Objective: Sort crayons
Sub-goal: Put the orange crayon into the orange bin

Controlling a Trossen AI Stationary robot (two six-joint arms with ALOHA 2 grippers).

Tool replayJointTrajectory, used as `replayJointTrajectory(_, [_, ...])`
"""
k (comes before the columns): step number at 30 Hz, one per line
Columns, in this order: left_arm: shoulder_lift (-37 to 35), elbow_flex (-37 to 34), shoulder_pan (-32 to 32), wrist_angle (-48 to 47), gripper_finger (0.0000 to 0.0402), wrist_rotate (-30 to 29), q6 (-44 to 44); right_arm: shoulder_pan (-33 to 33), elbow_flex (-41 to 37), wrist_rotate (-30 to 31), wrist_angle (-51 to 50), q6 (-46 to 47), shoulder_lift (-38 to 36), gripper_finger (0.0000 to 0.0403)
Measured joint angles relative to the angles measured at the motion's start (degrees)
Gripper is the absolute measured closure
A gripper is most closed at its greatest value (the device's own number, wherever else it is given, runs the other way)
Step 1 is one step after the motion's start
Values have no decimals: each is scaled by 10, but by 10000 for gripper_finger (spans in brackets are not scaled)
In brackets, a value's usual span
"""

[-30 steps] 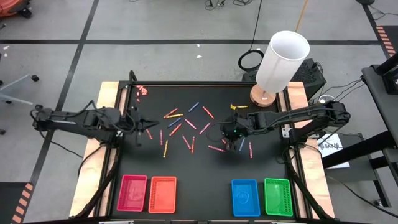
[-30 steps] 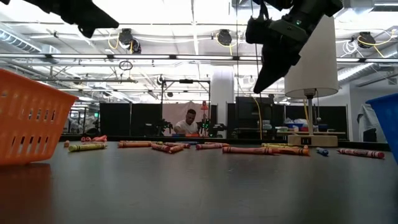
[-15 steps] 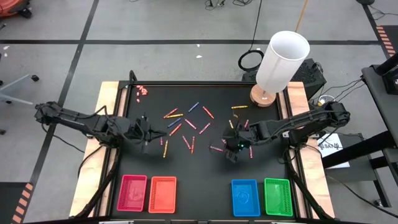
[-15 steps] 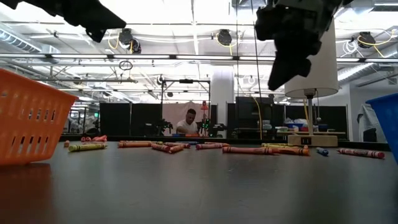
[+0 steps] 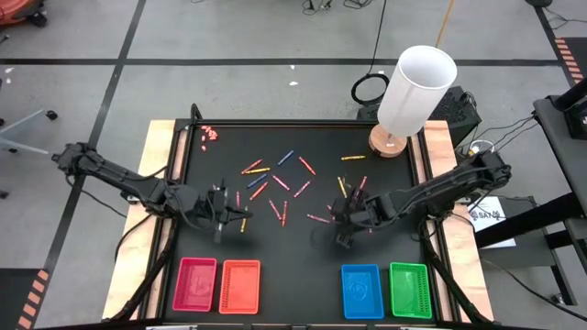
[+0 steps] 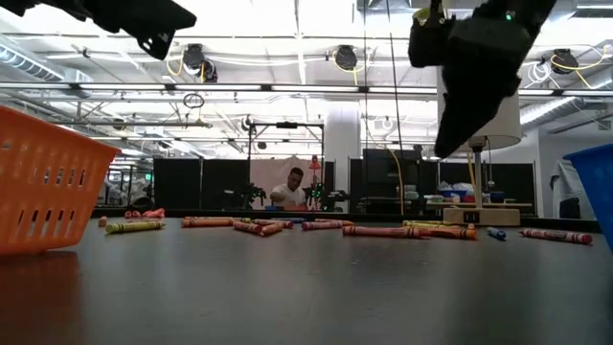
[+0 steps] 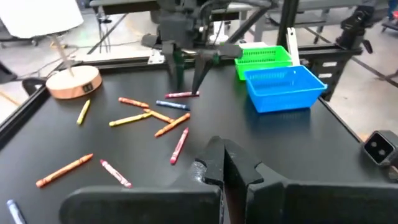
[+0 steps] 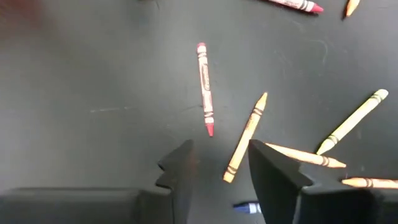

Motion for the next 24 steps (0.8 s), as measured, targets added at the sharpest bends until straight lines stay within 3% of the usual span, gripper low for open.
replayJointTrajectory(13, [0, 0, -7, -2, 402, -3, 8, -3, 0, -15, -1, -29, 106, 250])
replayJointTrajectory(24, [0, 0, -7, -3, 402, -4, 8, -13, 0, -14, -11, -8, 119, 250])
